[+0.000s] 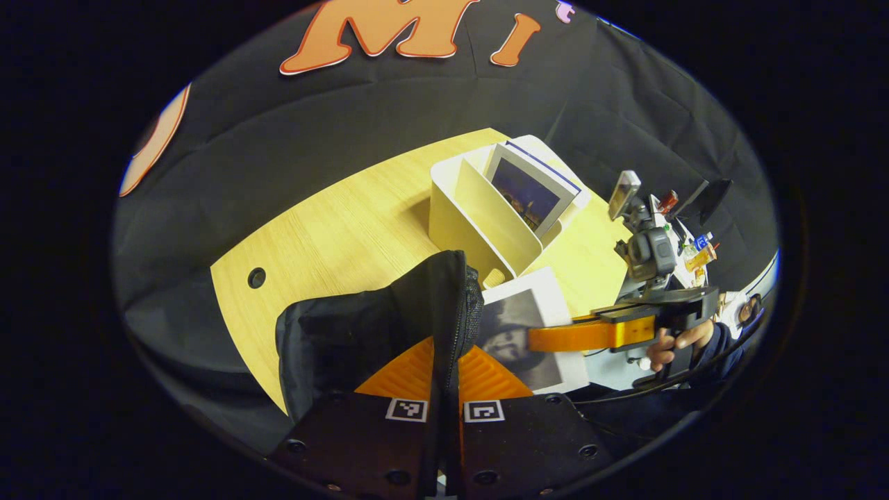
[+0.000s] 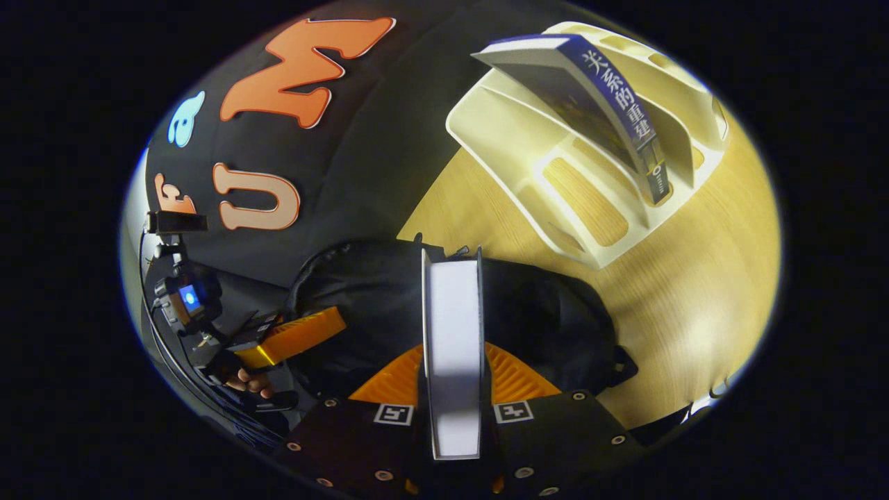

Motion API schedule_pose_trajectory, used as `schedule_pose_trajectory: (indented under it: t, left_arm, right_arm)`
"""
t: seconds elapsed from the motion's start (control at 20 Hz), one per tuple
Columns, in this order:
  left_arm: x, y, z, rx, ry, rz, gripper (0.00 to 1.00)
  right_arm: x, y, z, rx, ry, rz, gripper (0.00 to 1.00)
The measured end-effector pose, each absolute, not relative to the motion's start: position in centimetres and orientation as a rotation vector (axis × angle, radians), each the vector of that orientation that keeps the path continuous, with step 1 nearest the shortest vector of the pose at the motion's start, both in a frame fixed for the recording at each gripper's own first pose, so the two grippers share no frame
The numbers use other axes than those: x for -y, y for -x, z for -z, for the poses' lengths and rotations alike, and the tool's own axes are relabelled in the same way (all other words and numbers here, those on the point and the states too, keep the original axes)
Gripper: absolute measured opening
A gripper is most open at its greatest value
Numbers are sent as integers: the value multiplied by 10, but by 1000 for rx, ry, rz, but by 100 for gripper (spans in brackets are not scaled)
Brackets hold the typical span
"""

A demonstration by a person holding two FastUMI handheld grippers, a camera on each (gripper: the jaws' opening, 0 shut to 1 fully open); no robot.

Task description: Open the schoolbag, grab two books from the bookshelf and put them into the schoolbag.

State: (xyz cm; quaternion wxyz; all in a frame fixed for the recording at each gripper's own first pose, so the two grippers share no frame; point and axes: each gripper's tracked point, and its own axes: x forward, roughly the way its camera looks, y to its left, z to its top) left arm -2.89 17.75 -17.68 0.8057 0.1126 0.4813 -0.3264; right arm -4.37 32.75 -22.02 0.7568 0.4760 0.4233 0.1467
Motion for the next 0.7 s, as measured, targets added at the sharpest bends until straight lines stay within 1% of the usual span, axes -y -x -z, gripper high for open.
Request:
schedule_pose_trajectory:
  t: [0.3, 0.45, 0.5, 0.6, 0.65, 0.7]
  left_arm:
    - [-175, 24, 175, -1014, -207, 683, 5]
    - [-170, 24, 178, -1017, -174, 679, 5]
    - [-170, 26, 177, -1018, -169, 681, 5]
    - [-172, 22, 180, -1015, -163, 676, 5]
    - [-172, 20, 180, -1012, -162, 674, 5]
    - [-175, 19, 180, -1013, -160, 666, 5]
  right_arm:
    - [-363, 22, 241, -909, -1062, -328, 28]
    - [-379, 9, 258, -920, -1061, -292, 28]
    - [-385, 10, 260, -934, -1062, -297, 28]
    - [-391, 13, 262, -967, -1037, -299, 31]
    - [-390, 15, 263, -979, -996, -306, 36]
    - [-391, 17, 265, -989, -943, -312, 25]
